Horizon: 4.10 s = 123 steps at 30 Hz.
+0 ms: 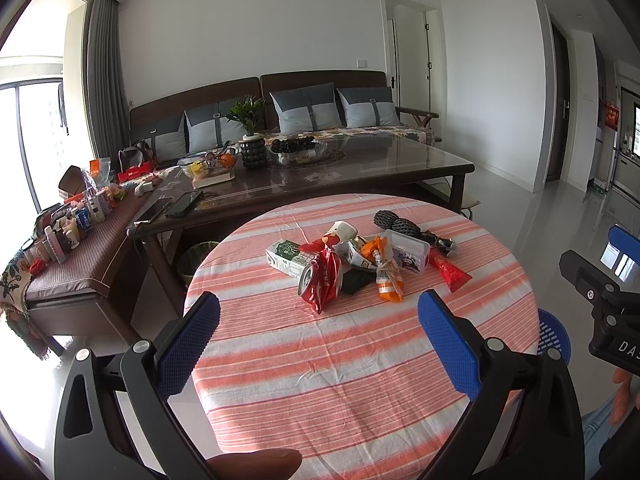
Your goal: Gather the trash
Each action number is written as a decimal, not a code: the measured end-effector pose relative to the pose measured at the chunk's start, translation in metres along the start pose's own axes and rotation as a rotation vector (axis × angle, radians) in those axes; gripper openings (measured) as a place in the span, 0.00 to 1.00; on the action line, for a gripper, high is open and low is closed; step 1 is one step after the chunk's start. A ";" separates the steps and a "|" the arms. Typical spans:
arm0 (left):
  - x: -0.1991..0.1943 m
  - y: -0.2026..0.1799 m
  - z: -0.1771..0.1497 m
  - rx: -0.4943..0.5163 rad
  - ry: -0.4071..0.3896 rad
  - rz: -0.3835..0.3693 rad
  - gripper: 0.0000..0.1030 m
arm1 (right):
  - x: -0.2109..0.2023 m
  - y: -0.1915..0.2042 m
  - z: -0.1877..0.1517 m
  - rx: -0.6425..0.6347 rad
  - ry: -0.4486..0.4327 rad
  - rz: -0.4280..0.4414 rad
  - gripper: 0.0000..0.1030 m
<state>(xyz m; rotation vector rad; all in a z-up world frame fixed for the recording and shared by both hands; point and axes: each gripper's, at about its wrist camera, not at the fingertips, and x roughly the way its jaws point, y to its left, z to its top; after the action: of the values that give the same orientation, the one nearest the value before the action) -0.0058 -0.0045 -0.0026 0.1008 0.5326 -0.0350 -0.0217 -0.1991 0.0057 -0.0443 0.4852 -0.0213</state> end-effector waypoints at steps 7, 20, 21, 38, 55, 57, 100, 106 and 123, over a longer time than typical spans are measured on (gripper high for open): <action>0.000 0.000 -0.001 -0.002 0.004 -0.002 0.95 | 0.000 0.000 -0.001 -0.001 0.000 -0.001 0.96; 0.001 0.000 -0.004 -0.006 0.010 -0.007 0.95 | 0.000 0.000 -0.001 -0.002 -0.001 0.001 0.96; 0.001 0.001 -0.004 -0.006 0.010 -0.006 0.95 | 0.000 0.000 0.000 -0.002 -0.001 0.000 0.96; 0.001 0.001 -0.004 -0.007 0.011 -0.007 0.95 | 0.000 0.001 -0.001 -0.003 -0.001 0.000 0.96; 0.014 0.001 -0.013 -0.012 0.039 -0.001 0.95 | 0.005 -0.001 -0.003 0.002 0.007 0.000 0.96; 0.024 0.002 -0.019 -0.021 0.067 -0.003 0.95 | 0.008 -0.002 -0.005 0.013 0.009 0.008 0.96; 0.247 0.015 -0.032 -0.049 0.357 -0.054 0.96 | 0.222 -0.041 -0.042 0.048 0.433 0.158 0.95; 0.270 -0.001 -0.020 0.036 0.382 -0.055 0.84 | 0.279 -0.042 -0.016 -0.018 0.594 0.271 0.68; 0.228 0.019 -0.013 -0.003 0.366 -0.242 0.54 | 0.285 -0.043 -0.014 0.004 0.669 0.390 0.17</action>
<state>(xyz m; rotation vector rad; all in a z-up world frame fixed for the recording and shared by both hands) 0.1853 0.0140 -0.1282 0.0387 0.9087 -0.2556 0.2237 -0.2513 -0.1375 0.0654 1.1552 0.3554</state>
